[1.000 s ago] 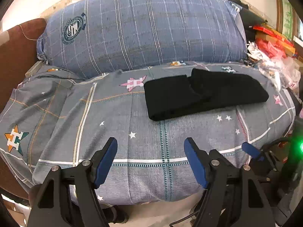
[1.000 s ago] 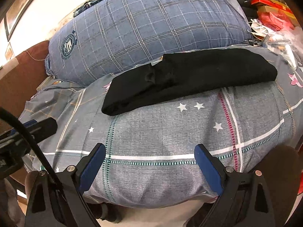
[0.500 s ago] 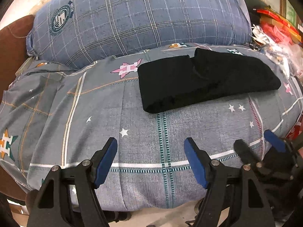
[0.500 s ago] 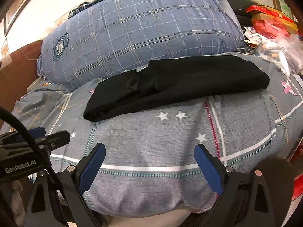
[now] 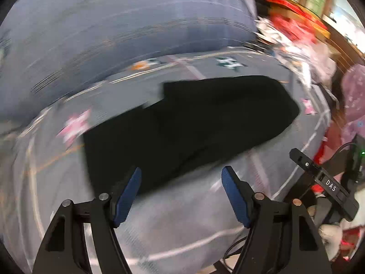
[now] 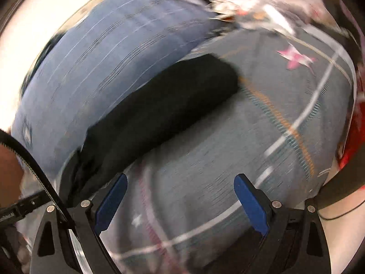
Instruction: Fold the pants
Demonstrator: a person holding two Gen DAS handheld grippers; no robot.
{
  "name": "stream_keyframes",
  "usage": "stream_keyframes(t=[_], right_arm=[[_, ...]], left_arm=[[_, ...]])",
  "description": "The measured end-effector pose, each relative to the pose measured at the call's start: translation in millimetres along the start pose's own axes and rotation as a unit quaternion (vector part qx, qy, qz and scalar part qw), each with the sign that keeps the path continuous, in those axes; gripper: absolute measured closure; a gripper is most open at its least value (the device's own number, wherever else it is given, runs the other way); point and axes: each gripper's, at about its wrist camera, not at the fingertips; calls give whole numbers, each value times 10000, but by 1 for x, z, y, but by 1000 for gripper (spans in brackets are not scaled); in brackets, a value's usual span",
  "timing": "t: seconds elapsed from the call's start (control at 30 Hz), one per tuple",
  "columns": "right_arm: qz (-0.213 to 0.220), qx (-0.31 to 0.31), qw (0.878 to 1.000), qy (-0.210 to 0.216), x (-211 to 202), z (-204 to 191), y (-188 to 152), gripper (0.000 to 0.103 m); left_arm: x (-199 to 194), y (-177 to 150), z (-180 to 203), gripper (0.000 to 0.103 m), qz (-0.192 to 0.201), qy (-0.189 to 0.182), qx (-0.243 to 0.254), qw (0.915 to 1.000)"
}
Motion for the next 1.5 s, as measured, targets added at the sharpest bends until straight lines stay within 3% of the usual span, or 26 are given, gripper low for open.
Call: stream_keyframes(t=[0.2,0.43,0.6,0.73,0.8,0.87,0.9,0.97,1.0,1.07,1.27,1.5], right_arm=[[-94,1049,9921,683,20,55,46,6],[6,839,9916,980,44,56,76,5],[72,775,9906,1121,58,52,88,5],[245,715,9908,1119,67,47,94,5],[315,693,9910,1103,69,46,96,8],[243,711,9914,1071,73,44,98,36],[153,747,9912,1079,75,45,98,41],[151,776,9910,1080,71,49,99,63],[146,773,9906,1115,67,50,99,68],[163,738,9895,1234,59,46,100,70],[519,-228,9948,844,23,-10,104,76],[491,-1095,9842,1305,-5,-84,93,79]], left_arm=[[64,82,79,31,-334,-737,489,9955],[134,148,157,31,-476,-1078,1300,9845],[176,172,196,31,-717,-1140,1917,9722],[200,172,222,31,-977,-1059,2401,9600],[206,168,234,39,-1044,-840,2541,9579],[197,165,238,82,-883,-827,2594,9582],[189,164,237,83,-816,-812,2610,9585],[174,163,230,86,-669,-887,2586,9596],[162,163,223,87,-591,-1003,2489,9615],[144,164,214,87,-480,-1169,2301,9649],[89,163,189,87,-10,-1342,1959,9714],[21,146,102,87,520,-1810,876,9782]])
Point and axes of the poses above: each gripper's, at about its wrist camera, not at the fingertips, and x roughly the way its jaws point, z to its right, y to its top, and after that the axes turned 2 degrees about -y, right-handed
